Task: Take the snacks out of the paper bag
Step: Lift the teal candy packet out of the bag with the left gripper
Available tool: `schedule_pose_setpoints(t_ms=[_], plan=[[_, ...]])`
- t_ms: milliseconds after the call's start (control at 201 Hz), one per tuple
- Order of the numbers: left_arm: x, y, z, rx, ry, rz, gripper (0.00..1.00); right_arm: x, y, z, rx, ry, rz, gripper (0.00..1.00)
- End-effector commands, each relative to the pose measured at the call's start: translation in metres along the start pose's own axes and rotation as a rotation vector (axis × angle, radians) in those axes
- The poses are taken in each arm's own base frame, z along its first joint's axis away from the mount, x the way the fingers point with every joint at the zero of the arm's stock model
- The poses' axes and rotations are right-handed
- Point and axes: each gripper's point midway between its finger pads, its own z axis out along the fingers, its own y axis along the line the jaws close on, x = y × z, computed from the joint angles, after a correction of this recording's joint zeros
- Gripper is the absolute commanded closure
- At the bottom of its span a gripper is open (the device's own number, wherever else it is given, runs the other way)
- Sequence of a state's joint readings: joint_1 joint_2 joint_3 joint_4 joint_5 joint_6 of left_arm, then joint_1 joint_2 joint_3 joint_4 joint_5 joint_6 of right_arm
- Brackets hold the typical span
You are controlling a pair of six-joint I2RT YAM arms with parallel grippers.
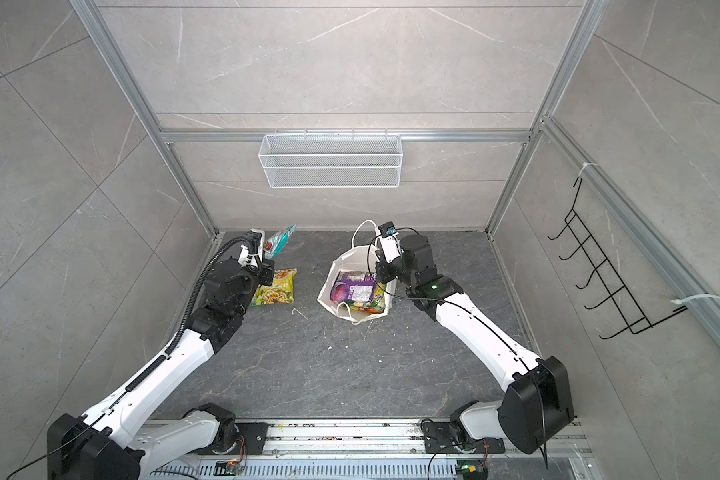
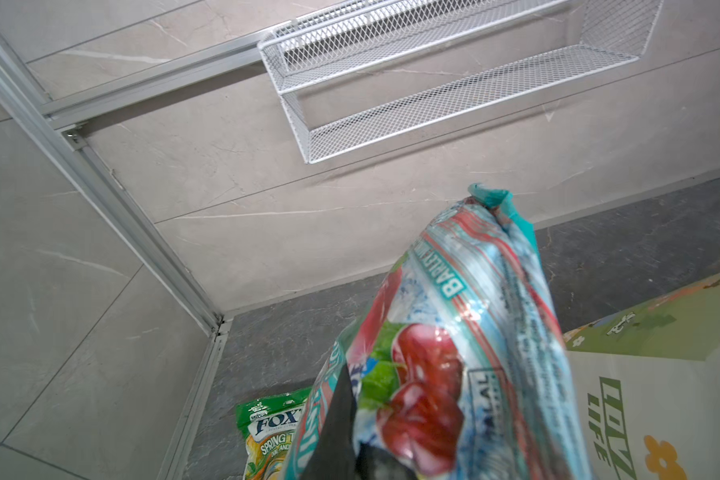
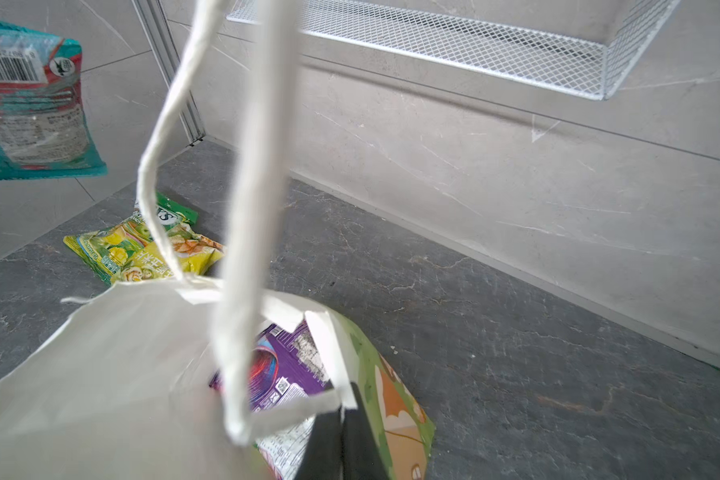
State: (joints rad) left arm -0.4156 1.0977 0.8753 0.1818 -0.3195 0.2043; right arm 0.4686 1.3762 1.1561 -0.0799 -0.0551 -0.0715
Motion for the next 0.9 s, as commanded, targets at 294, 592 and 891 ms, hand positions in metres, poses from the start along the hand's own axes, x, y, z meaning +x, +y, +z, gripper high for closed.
schedule_pose_setpoints(t_ms=[294,592,891], plan=[[0.066,-0.074,0.062,0.260,0.136,0.088,1.00,-0.020,-0.027,-0.019,0.082,-0.062,-0.005,1.00],[0.093,-0.120,0.107,0.310,0.195,0.199,1.00,-0.021,-0.036,-0.023,0.094,-0.049,0.008,1.00],[0.132,-0.129,0.144,0.170,0.333,0.398,1.00,-0.018,-0.037,-0.024,0.097,-0.042,0.005,1.00]])
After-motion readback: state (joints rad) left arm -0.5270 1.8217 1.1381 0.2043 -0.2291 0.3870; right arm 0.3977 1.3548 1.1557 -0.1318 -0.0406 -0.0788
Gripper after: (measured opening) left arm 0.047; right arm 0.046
